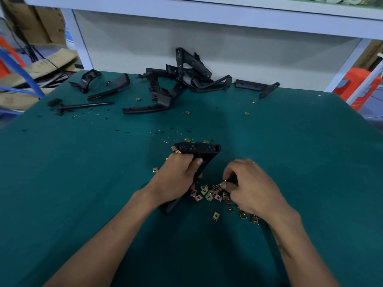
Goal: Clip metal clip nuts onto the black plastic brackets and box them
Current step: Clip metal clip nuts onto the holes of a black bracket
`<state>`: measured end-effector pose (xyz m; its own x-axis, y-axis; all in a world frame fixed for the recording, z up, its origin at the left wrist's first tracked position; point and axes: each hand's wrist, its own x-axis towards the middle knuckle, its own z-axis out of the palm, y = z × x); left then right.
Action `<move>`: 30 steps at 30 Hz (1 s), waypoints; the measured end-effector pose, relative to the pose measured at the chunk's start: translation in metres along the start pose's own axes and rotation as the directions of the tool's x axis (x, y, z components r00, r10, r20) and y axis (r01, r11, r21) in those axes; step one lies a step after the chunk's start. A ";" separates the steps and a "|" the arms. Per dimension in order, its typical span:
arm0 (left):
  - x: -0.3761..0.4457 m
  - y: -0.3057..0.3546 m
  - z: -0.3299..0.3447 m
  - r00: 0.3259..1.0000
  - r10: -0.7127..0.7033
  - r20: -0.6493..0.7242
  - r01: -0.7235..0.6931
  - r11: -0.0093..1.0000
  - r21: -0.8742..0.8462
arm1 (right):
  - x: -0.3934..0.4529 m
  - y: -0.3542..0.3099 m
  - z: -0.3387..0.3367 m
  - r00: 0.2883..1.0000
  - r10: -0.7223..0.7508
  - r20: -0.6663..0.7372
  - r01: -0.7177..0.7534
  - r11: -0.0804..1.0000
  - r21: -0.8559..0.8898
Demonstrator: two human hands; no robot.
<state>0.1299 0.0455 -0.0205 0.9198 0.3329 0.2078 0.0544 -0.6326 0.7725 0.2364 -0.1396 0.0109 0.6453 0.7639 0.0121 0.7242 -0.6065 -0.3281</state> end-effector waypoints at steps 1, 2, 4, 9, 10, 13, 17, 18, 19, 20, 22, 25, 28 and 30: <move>0.000 0.000 0.000 1.000 0.009 -0.010 -0.009 1.000 0.006 | 0.001 0.001 0.000 1.000 -0.016 0.005 0.016 1.000 0.022; 0.000 0.001 -0.001 1.000 0.017 -0.015 -0.017 1.000 0.008 | 0.001 0.002 0.000 1.000 -0.015 0.005 0.014 0.997 0.072; 0.000 0.002 -0.003 1.000 0.027 -0.004 -0.027 1.000 -0.008 | 0.003 0.002 -0.001 1.000 0.028 -0.008 -0.026 0.978 0.208; 0.000 0.002 -0.007 1.000 0.025 0.010 -0.024 0.998 -0.053 | 0.003 0.006 -0.004 0.978 0.050 -0.202 0.054 0.875 0.480; 0.000 0.002 -0.007 0.999 0.025 0.024 -0.024 0.998 -0.062 | 0.003 0.006 -0.005 0.969 0.059 -0.240 0.083 0.837 0.540; -0.003 0.006 -0.004 0.995 0.057 0.081 -0.050 0.996 -0.080 | 0.005 0.006 -0.005 0.940 0.116 -0.320 0.141 0.723 0.677; -0.003 0.006 -0.001 0.993 0.064 0.095 -0.053 0.992 -0.119 | 0.008 0.007 -0.003 0.935 0.166 -0.312 0.180 0.537 0.824; -0.003 0.005 -0.001 0.994 0.054 0.095 -0.042 0.991 -0.123 | 0.008 0.007 -0.004 0.942 0.160 -0.295 0.182 0.495 0.850; -0.003 0.005 -0.001 0.994 0.045 0.095 -0.033 0.992 -0.126 | 0.008 0.007 -0.004 0.949 0.148 -0.280 0.182 0.467 0.865; -0.003 0.004 0.000 0.995 0.038 0.094 -0.026 0.991 -0.128 | 0.008 0.007 -0.004 0.954 0.136 -0.267 0.181 0.448 0.875; -0.004 0.003 0.000 0.996 0.032 0.088 -0.019 0.990 -0.140 | 0.009 0.006 -0.004 0.957 0.130 -0.258 0.184 0.414 0.892; -0.004 0.005 0.000 0.997 0.022 0.078 -0.010 0.987 -0.161 | 0.008 0.002 -0.006 0.953 0.160 -0.255 0.192 0.328 0.925; -0.005 0.008 0.002 0.999 -0.013 0.049 0.023 0.977 -0.211 | 0.008 0.001 -0.008 0.956 0.172 -0.236 0.184 0.271 0.945; -0.006 0.012 0.004 0.998 -0.051 0.021 0.055 0.953 -0.297 | 0.008 0.001 -0.006 0.956 0.170 -0.239 0.187 0.278 0.942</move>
<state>0.1272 0.0328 -0.0147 0.9236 0.3503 0.1558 -0.0132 -0.3771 0.9261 0.2436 -0.1350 0.0162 0.7980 0.5745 0.1820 0.0922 0.1820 -0.9790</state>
